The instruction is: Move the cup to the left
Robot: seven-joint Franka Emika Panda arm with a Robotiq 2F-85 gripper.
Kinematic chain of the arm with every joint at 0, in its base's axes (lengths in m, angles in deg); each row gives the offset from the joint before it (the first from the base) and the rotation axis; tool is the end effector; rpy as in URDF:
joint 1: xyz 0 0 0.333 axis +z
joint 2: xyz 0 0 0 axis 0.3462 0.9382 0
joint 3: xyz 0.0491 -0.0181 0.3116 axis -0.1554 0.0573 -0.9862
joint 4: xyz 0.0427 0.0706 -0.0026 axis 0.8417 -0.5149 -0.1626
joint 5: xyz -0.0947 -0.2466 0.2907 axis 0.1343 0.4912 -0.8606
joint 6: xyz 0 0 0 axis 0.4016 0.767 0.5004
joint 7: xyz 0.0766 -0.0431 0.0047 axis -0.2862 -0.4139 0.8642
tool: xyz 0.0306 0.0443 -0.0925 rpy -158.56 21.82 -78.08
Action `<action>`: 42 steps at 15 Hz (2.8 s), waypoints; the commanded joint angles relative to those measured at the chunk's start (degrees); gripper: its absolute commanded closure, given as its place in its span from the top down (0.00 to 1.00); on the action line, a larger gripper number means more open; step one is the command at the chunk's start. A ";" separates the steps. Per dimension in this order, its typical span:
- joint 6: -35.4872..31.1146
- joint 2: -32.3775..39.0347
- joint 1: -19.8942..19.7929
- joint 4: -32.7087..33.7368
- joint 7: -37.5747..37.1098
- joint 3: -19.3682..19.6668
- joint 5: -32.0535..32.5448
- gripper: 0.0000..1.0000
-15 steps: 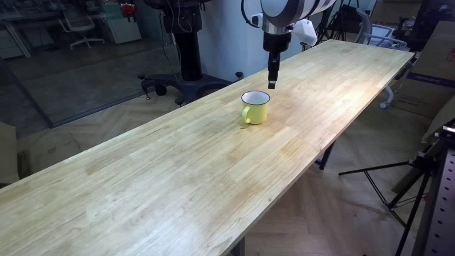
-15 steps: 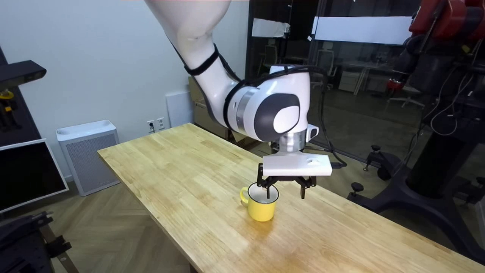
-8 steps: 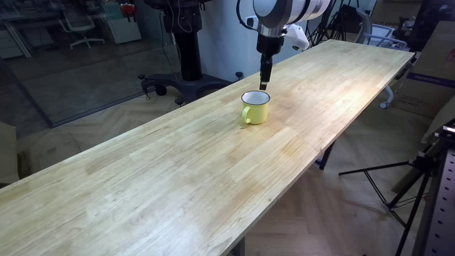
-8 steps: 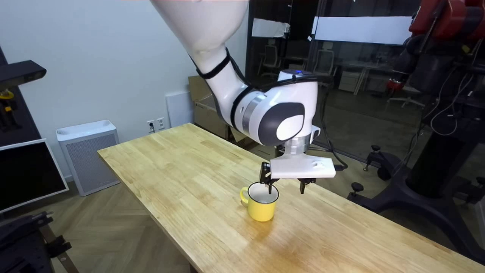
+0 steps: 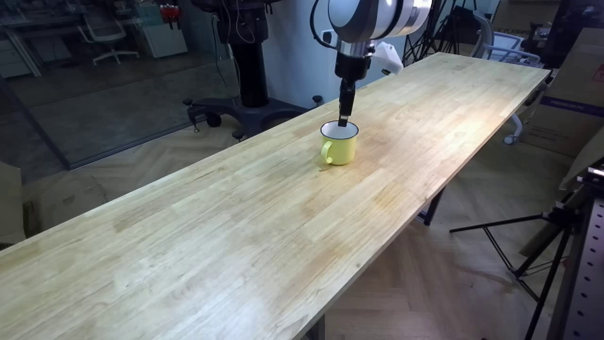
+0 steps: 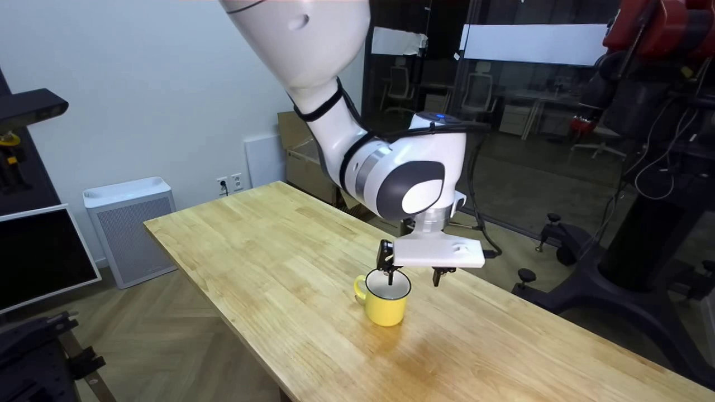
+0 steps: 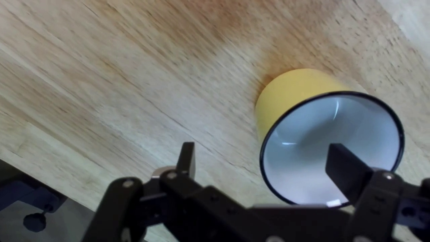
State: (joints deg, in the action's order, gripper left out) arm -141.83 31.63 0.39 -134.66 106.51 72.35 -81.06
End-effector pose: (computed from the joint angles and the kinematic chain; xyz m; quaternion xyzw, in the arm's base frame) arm 0.6416 -0.1563 0.1579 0.9417 0.3291 0.0701 0.0071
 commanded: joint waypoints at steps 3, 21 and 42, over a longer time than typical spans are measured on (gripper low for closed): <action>4.07 1.10 -0.46 2.19 0.32 -0.14 -1.91 0.73; 16.60 4.65 1.51 10.76 2.06 -0.69 -3.27 0.02; 41.08 20.27 4.64 38.75 9.80 -1.37 -8.29 0.02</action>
State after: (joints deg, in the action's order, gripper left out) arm -103.99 48.03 3.07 -102.22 116.71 70.69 -88.88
